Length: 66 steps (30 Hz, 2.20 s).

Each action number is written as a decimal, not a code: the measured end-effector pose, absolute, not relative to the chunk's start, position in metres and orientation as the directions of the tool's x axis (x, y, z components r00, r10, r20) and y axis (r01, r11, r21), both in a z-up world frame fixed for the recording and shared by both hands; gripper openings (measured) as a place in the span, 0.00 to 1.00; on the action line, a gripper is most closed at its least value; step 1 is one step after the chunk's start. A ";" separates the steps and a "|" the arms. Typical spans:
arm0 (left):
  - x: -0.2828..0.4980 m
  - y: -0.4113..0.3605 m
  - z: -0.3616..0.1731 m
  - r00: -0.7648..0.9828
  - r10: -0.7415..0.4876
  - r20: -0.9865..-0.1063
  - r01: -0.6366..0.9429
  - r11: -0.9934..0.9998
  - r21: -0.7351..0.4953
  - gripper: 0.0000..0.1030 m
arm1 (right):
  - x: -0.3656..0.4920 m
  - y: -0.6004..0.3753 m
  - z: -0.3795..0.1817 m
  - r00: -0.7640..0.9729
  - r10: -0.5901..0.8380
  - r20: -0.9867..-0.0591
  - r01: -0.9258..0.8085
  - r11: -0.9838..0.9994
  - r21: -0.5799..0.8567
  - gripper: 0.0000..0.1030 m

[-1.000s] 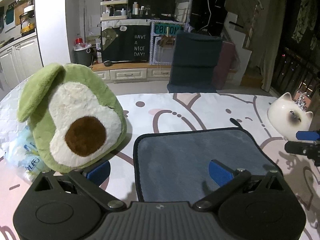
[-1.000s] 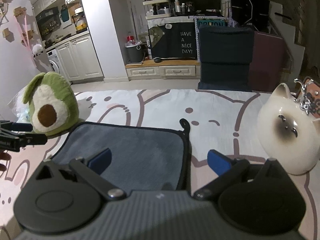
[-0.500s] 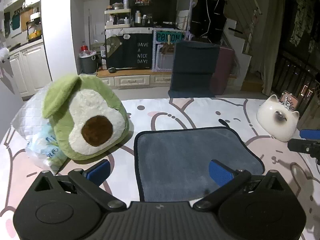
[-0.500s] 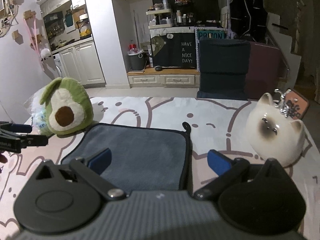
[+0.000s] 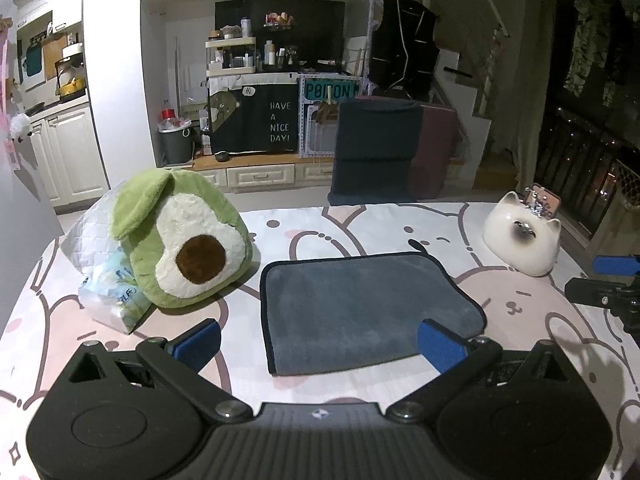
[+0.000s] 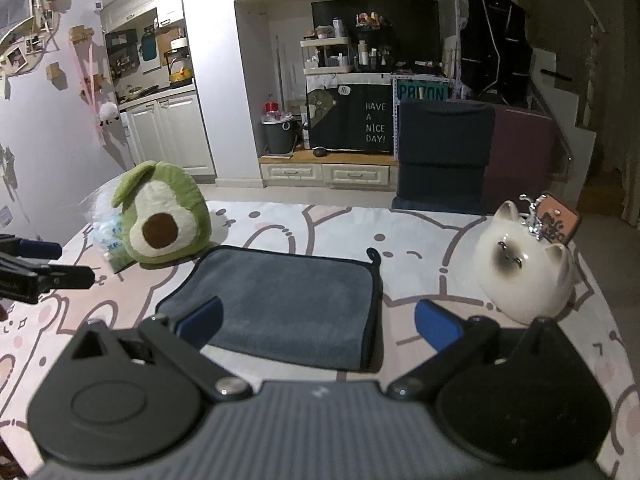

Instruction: Fold towel

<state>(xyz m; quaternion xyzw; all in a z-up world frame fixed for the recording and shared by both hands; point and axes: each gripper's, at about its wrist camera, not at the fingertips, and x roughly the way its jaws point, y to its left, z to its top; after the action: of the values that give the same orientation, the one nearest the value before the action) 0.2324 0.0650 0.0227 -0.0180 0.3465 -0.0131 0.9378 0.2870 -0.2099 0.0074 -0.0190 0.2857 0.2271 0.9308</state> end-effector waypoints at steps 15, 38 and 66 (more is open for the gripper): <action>0.175 0.039 0.044 0.780 -0.069 -0.621 0.052 0.998 -0.046 1.00 | 0.227 -0.220 0.017 0.736 0.396 -0.549 -0.438 0.897 0.061 1.00; 0.111 0.020 0.063 0.798 -0.085 -0.596 0.047 0.996 -0.079 1.00 | 0.156 -0.225 0.038 0.746 0.432 -0.506 -0.473 0.879 0.054 1.00; 0.049 0.006 0.052 0.819 0.014 -0.574 0.005 0.999 0.031 1.00 | 0.095 -0.238 0.023 0.786 0.389 -0.481 -0.416 0.908 0.054 1.00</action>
<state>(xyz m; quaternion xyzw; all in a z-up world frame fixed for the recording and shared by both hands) 0.0494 0.0063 0.0519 0.0157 0.3010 0.0023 0.9535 0.0951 -0.2376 0.0228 -0.0274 0.2482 0.2129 0.9446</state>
